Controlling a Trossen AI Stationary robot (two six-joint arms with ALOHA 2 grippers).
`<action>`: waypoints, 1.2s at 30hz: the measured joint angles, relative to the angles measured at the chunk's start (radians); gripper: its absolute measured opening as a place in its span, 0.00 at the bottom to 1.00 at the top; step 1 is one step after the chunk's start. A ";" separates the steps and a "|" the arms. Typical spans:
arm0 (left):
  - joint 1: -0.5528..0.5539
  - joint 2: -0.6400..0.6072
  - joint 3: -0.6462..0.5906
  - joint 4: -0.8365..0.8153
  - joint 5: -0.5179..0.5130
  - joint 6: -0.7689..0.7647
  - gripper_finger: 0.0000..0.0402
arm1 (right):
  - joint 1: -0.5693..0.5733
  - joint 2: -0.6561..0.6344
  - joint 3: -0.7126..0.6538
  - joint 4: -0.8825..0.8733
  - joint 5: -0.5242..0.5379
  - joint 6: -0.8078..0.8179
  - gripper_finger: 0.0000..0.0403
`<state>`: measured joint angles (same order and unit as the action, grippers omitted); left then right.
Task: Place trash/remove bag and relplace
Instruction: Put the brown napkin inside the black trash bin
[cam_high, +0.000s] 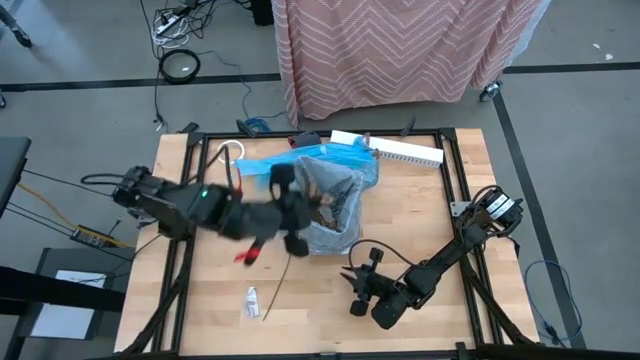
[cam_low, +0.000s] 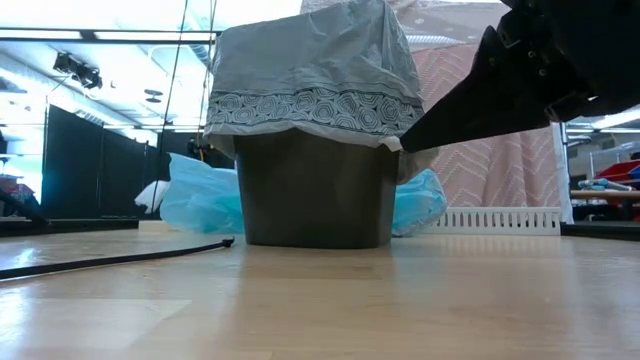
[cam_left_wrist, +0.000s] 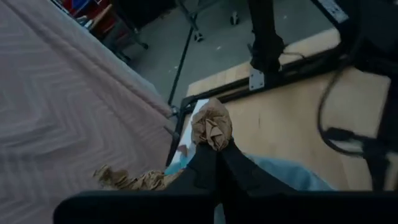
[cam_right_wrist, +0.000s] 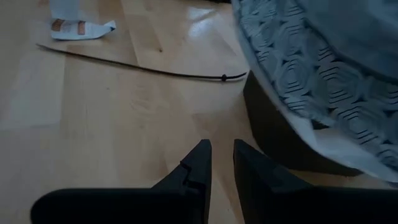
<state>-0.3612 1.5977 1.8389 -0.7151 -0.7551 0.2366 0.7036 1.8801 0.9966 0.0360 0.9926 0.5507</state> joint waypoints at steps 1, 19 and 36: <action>0.026 -0.001 -0.001 0.006 0.036 0.000 0.03 | 0.000 0.000 0.000 0.000 -0.010 0.003 0.13; 0.320 -0.401 -0.949 1.000 0.517 -0.107 0.03 | 0.014 0.000 0.000 -0.001 -0.054 0.059 0.13; 0.379 -0.421 -1.138 1.227 0.698 -0.267 0.26 | 0.007 0.000 0.000 0.010 -0.048 0.038 0.16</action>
<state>0.0177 1.1767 0.7013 0.5117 -0.0566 -0.0299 0.7105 1.8801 0.9966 0.0464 0.9448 0.5891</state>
